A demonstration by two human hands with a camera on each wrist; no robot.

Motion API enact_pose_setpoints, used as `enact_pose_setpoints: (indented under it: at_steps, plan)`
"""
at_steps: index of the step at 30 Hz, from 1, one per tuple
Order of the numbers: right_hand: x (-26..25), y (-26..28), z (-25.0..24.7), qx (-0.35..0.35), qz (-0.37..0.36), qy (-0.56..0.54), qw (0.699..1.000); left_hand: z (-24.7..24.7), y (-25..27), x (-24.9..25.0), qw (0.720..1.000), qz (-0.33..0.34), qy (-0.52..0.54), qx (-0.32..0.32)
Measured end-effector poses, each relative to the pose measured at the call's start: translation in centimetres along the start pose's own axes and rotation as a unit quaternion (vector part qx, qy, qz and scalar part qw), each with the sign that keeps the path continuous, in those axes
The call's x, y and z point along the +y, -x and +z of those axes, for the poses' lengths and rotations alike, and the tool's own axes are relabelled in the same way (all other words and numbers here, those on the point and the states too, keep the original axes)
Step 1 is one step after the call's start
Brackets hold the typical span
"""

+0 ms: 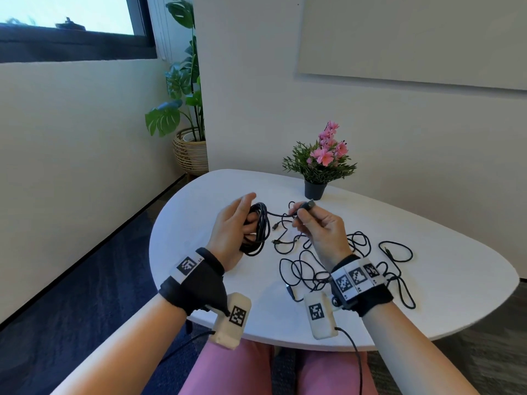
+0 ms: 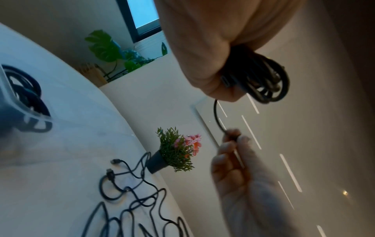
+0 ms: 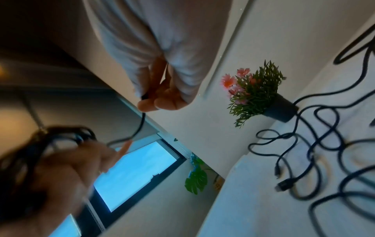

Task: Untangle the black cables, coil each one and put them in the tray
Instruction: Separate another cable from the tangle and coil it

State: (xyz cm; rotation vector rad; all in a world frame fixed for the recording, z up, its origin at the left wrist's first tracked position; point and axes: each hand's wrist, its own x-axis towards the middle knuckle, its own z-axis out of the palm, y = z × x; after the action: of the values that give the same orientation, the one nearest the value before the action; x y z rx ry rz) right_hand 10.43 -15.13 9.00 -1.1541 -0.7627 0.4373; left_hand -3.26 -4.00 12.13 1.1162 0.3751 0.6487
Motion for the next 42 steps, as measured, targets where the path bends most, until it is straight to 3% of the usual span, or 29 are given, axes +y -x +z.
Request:
enact_pose_setpoints:
  at_steps: [2,5,11,13,16,18,25,30,33,38,42]
  plan:
    - [0.6,0.6,0.2,-0.034,-0.033,0.079,0.996,0.2,-0.3,0.2,0.999,0.01,0.036,0.011]
    - [0.4,1.2,1.0,-0.096,-0.129,0.216,0.963,0.0,-1.0,-0.2,0.999,0.026,0.024,0.041]
    - [0.0,2.8,3.0,-0.189,-0.262,0.31,0.894,-0.3,-1.8,-1.1,0.984,0.094,-0.126,0.08]
    - [0.0,3.1,3.2,-0.16,-0.271,0.301,0.9,-0.3,-1.8,-1.3,0.976,0.114,-0.167,0.078]
    - [-0.3,3.4,3.5,-0.067,-0.208,0.246,0.944,-0.1,-1.7,-1.6,0.962,0.146,-0.217,0.083]
    - [-0.6,3.5,3.8,-0.045,-0.164,0.23,0.958,-0.2,-1.8,-1.8,0.956,0.16,-0.23,0.087]
    - [-1.0,2.4,4.0,-0.048,-0.04,0.33,0.942,-0.7,-1.7,-3.2,0.923,0.226,-0.306,0.055]
    - [-1.6,1.7,3.5,-0.061,0.087,0.264,0.959,-1.5,-1.4,-3.6,0.908,0.239,-0.343,0.032]
    - [-1.7,1.5,2.8,-0.049,0.108,0.261,0.958,-2.0,-1.1,-3.6,0.901,0.214,-0.375,-0.037]
    - [-1.1,1.1,1.6,-0.033,0.141,0.275,0.95,-2.6,-0.7,-3.3,0.854,0.175,-0.469,-0.139]
    - [-0.8,0.9,1.2,-0.034,0.152,0.287,0.945,-2.6,-0.8,-3.2,0.817,0.205,-0.52,-0.145]
